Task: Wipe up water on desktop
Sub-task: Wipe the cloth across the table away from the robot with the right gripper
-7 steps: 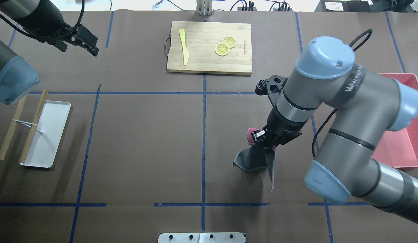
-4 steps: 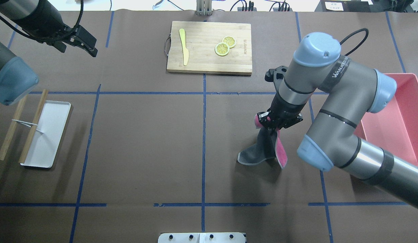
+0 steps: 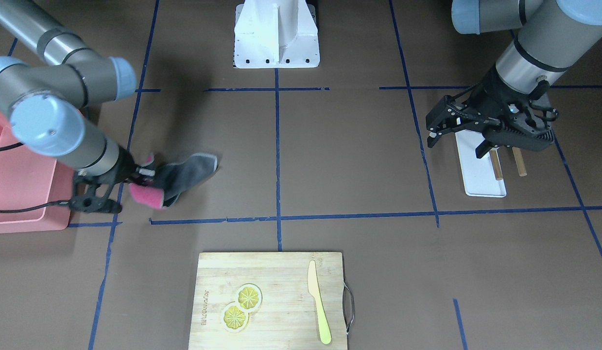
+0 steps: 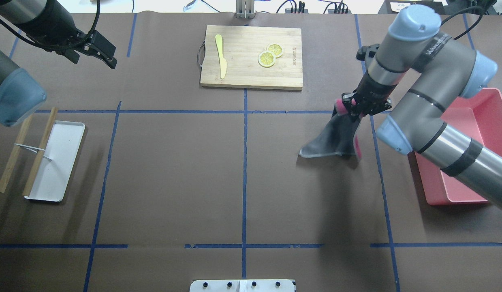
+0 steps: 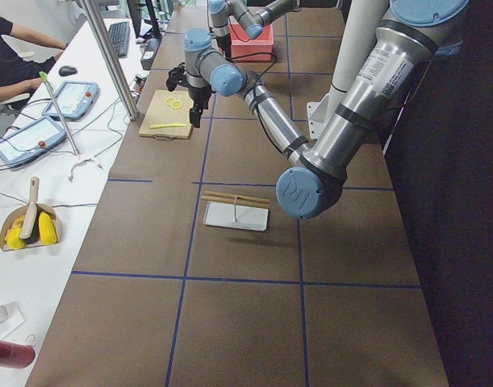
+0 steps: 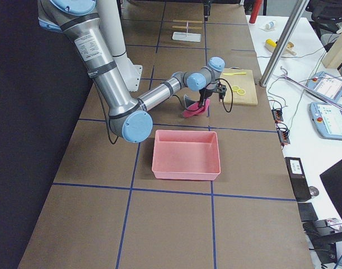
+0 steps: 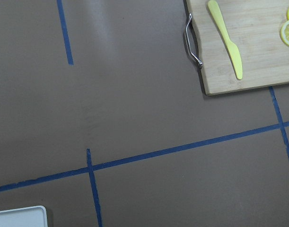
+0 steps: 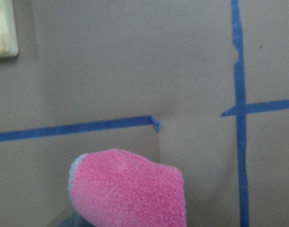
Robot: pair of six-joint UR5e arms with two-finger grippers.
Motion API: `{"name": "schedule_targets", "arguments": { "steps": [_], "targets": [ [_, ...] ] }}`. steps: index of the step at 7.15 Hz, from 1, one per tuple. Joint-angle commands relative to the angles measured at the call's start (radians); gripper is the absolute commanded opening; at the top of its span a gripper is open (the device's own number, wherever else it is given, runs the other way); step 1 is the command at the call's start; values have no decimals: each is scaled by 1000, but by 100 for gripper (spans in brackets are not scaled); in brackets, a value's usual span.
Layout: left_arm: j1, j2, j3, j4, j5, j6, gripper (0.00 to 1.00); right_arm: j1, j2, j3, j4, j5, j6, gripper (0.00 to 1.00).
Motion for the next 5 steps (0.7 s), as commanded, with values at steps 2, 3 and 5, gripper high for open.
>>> {"name": "schedule_targets", "arguments": {
  "steps": [2, 3, 5],
  "targets": [
    [-2, 7, -1, 0, 0, 2, 99, 20, 7, -58, 17, -14, 4, 0],
    [-2, 17, -1, -3, 0, 3, 99, -23, 22, -58, 17, -14, 42, 0],
    [-3, 23, 1, -3, 0, 8, 99, -107, 30, 10, 17, -6, 178, 0]
  ]
}}
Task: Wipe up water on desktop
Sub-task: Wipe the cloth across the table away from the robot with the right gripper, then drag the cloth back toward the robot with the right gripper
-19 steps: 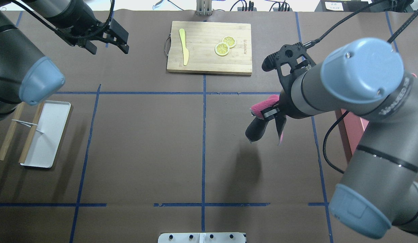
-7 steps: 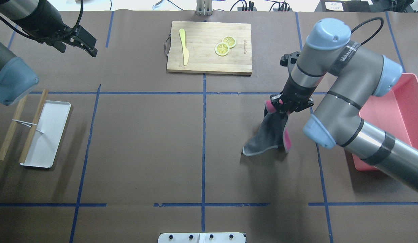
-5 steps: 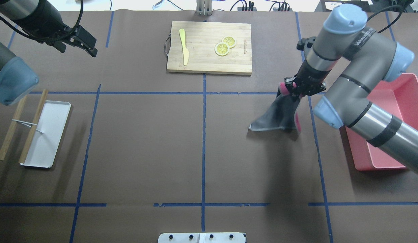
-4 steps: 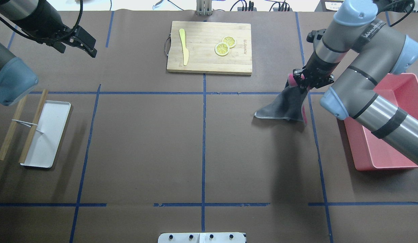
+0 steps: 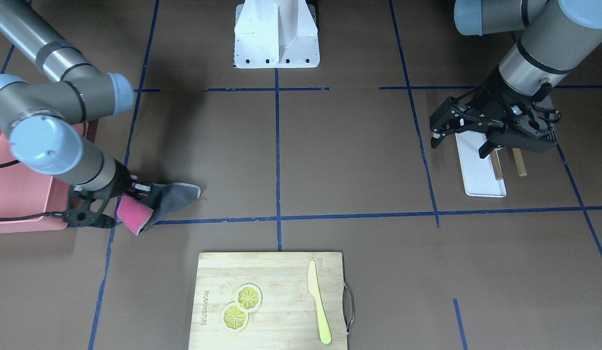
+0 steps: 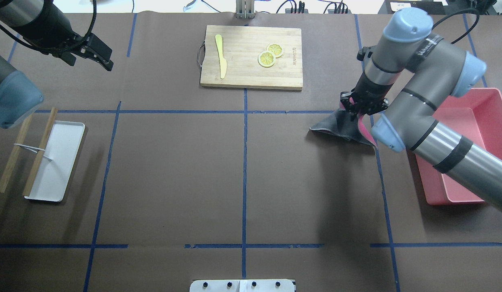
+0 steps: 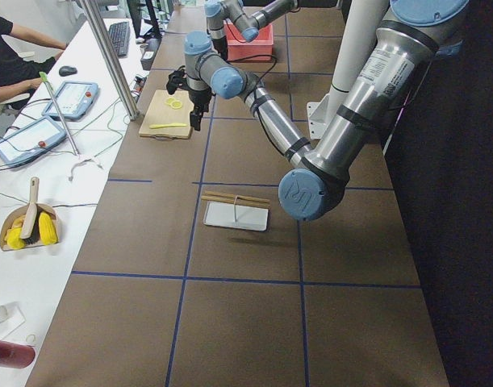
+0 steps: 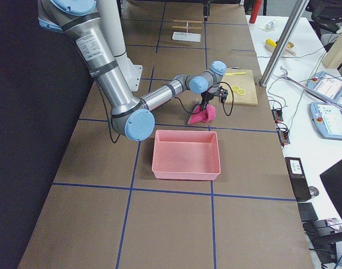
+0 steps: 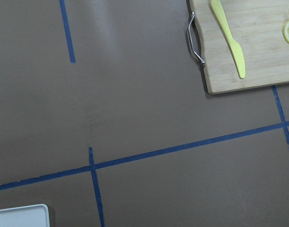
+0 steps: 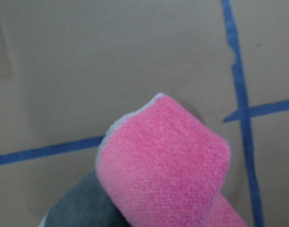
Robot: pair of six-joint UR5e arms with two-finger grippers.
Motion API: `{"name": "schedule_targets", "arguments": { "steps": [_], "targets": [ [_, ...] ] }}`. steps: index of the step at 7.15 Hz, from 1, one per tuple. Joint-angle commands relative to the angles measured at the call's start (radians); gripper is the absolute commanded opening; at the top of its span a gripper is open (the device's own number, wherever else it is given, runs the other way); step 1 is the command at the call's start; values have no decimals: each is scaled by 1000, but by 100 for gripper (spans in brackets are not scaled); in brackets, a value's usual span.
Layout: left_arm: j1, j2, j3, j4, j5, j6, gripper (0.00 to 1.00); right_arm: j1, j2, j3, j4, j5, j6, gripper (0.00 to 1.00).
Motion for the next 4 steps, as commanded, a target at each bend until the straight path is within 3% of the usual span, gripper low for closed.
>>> {"name": "schedule_targets", "arguments": {
  "steps": [1, 4],
  "targets": [
    [-4, 5, 1, 0, 2, 6, 99, -103, -1, 84, -1, 6, 138, 0],
    [-4, 18, -1, -2, 35, 21, 99, -272, -15, 219, 1, 11, 415, 0]
  ]
}}
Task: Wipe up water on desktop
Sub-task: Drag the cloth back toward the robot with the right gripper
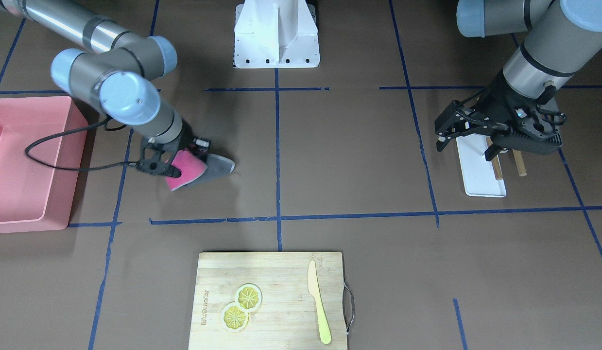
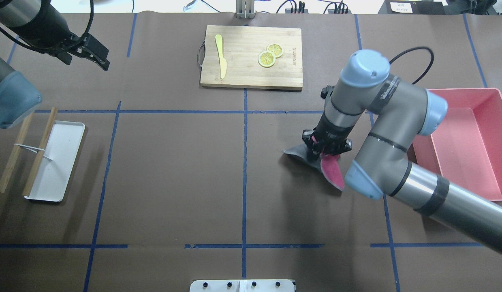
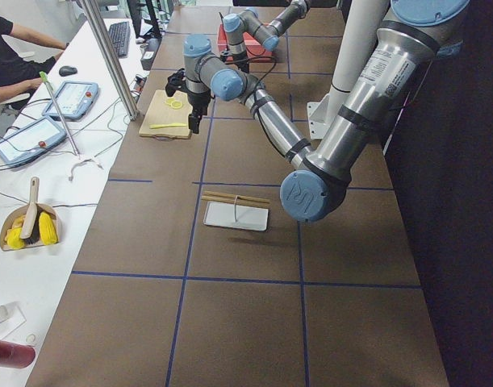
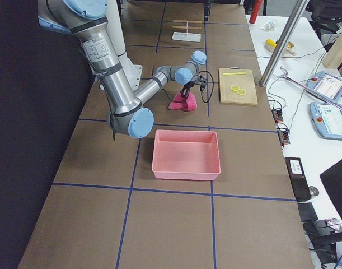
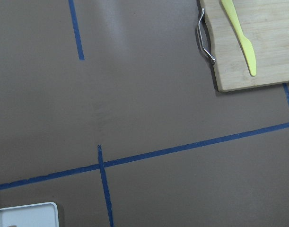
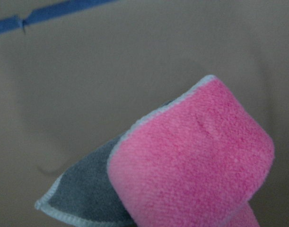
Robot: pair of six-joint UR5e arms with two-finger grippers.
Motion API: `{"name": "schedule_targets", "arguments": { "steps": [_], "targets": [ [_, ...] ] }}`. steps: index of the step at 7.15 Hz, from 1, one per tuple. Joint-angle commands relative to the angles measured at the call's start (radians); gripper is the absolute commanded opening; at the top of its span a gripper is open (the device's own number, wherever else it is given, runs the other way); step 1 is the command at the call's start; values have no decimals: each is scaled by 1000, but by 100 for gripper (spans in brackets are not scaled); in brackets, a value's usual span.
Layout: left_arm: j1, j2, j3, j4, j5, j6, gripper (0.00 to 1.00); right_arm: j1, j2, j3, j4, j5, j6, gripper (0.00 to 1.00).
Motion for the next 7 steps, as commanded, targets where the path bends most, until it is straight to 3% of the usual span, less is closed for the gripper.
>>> {"name": "schedule_targets", "arguments": {
  "steps": [1, 2, 4, 5, 7],
  "targets": [
    [0, 11, -1, -1, 6, 17, 99, -121, -31, 132, -3, -6, 200, 0],
    [-2, 19, -3, -1, 6, 25, 99, -155, -57, 186, -4, -10, 233, 0],
    [-2, 25, -1, 0, 5, 25, 100, -182, -74, 185, -4, -18, 249, 0],
    [-3, 45, 4, 10, 6, 28, 100, -150, -74, 177, -6, -48, 242, 0],
    [-102, 114, 13, 13, 3, 206, 100, -41, -97, 158, -9, -59, 206, 0]
  ]
}}
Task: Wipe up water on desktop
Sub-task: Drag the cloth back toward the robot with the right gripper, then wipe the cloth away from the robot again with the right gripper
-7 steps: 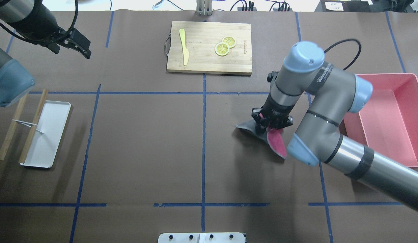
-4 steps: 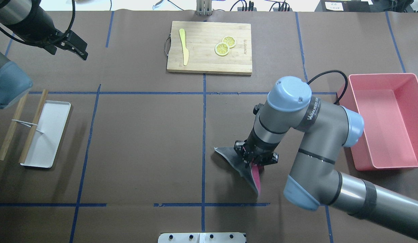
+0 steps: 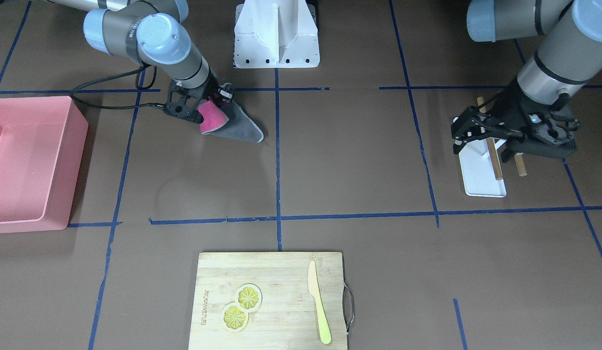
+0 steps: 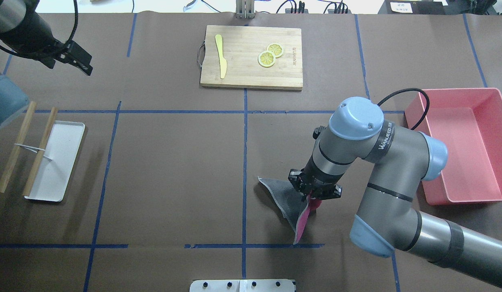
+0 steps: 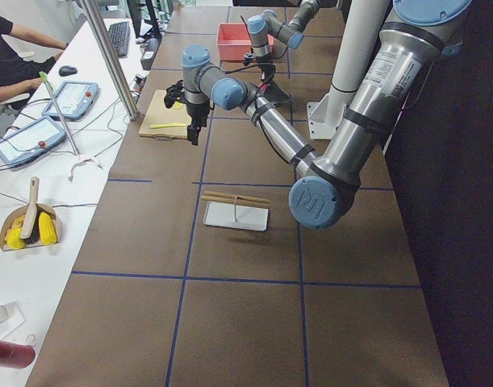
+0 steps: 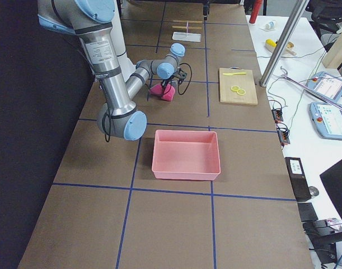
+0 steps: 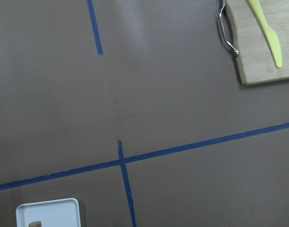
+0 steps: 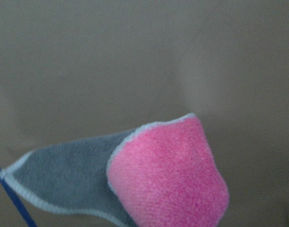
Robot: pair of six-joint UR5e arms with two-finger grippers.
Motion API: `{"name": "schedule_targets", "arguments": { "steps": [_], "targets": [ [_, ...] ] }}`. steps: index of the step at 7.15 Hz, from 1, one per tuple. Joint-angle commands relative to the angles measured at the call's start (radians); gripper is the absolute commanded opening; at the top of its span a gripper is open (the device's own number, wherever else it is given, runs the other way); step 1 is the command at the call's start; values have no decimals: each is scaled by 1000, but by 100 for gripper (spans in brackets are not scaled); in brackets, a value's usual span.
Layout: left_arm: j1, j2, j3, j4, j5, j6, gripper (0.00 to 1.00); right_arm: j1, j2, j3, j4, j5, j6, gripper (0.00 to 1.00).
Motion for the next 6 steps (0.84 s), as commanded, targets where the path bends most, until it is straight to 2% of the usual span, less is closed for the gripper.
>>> {"name": "schedule_targets", "arguments": {
  "steps": [1, 4, 6],
  "targets": [
    [-110, 78, 20, 4, -2, 218, 100, 102, -15, -53, -3, -7, -84, 0],
    [-273, 164, 110, 4, -5, 514, 100, 231, -2, -220, 3, -30, -248, 0],
    [-390, 161, 234, 0, -11, 730, 100, 308, 47, -309, 9, -56, -276, 0]
  ]
}}
